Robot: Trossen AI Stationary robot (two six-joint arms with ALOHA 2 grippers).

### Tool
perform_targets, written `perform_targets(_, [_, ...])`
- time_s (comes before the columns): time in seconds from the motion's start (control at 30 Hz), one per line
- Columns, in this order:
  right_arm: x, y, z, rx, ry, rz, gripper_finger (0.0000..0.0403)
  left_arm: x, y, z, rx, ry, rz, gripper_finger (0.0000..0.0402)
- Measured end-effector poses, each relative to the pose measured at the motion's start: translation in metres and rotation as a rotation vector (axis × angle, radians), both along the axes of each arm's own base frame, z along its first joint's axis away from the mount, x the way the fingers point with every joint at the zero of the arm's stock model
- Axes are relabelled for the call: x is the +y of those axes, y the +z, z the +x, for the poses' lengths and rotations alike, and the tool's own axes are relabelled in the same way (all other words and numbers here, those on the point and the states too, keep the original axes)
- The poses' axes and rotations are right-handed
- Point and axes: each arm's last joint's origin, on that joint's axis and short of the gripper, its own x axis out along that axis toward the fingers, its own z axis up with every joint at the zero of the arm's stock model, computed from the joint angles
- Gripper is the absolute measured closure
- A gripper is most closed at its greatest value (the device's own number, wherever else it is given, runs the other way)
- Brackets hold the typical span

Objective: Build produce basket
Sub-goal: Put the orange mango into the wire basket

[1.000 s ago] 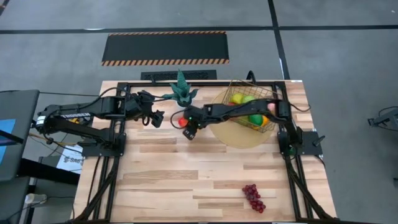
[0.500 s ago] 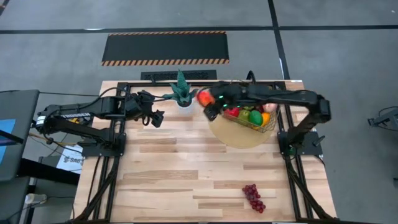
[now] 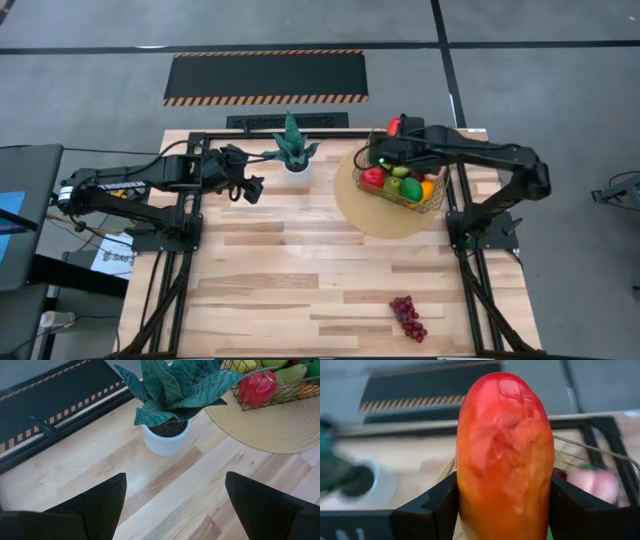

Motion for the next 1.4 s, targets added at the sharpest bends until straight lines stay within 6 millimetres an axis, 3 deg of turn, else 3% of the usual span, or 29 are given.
perform_targets(0.13, [-0.001,-0.019,0.002,-0.064,-0.182,-0.007,0.0158,0.000,0.000,0.000,-0.001,0.002,-0.002,0.0074])
perform_targets(0.4, [-0.012,-0.067,0.011,-0.088,-0.337,0.039,0.0158,0.000,0.000,0.000,-0.004,0.000,-0.002,0.0074])
perform_targets(0.83, [-0.048,-0.121,0.040,-0.189,-0.318,0.206,0.0157,0.000,0.000,0.000,0.016,-0.021,0.011,0.0074])
perform_targets(1.07, [-0.059,-0.141,0.046,-0.126,-0.331,0.266,0.0157,0.000,0.000,0.000,0.030,-0.040,0.025,0.0074])
perform_targets(1.4, [-0.068,-0.144,0.046,-0.117,-0.317,0.283,0.0124,0.000,0.000,0.000,0.029,-0.039,0.026,0.0074])
